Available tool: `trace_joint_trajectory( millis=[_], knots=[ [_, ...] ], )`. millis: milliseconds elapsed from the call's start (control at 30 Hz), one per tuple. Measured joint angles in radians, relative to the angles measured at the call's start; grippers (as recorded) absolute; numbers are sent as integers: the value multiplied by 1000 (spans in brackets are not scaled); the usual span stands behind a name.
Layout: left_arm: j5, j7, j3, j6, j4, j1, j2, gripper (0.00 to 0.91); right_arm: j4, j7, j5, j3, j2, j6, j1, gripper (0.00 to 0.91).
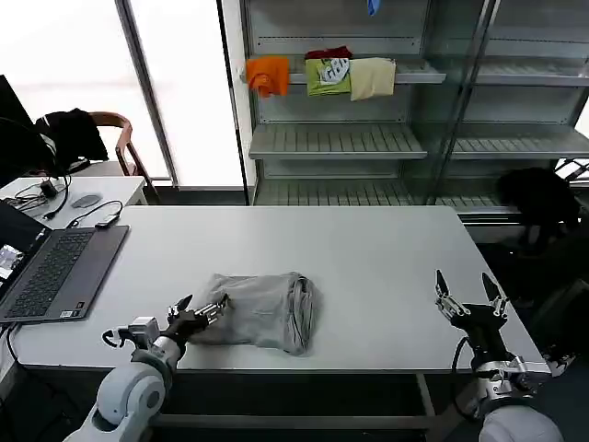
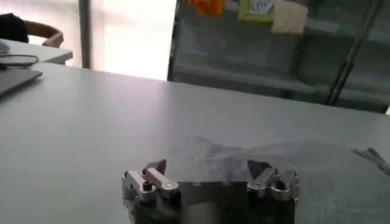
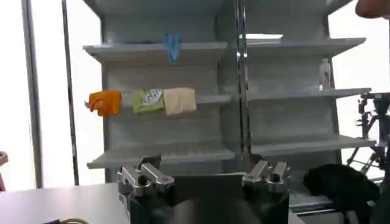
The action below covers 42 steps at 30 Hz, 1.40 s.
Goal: Fold and organize the clothes.
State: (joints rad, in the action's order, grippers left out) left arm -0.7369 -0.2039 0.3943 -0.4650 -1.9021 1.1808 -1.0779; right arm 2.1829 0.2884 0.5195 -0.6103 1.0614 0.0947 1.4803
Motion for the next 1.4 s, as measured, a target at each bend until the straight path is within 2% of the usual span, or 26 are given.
trace_joint_trajectory(
  millis=[400,433,467,500,567,600,900,1400],
  knots=[
    [-24,56,-1,10,42,2,-12,907,4,-1,-2,1,0,0,5,907],
    [-24,59,-3,10,43,3,-13,877,4,-1,-2,1,0,0,5,907],
    [-23,62,-4,12,46,3,-15,766,4,-1,-2,1,0,0,5,907],
    [-23,65,-6,14,48,4,-17,544,4,-1,-2,1,0,0,5,907],
    [-20,72,-8,19,51,6,-21,252,4,-1,-2,0,0,0,5,907],
    [-18,75,-9,21,51,7,-23,30,4,-1,-2,0,-1,0,5,907],
    [-2,89,-17,34,61,7,-30,0,5,-2,-2,2,1,-2,4,907],
    [25,87,-21,66,41,10,-16,0,0,-2,-2,11,6,-3,-12,907]
  ],
)
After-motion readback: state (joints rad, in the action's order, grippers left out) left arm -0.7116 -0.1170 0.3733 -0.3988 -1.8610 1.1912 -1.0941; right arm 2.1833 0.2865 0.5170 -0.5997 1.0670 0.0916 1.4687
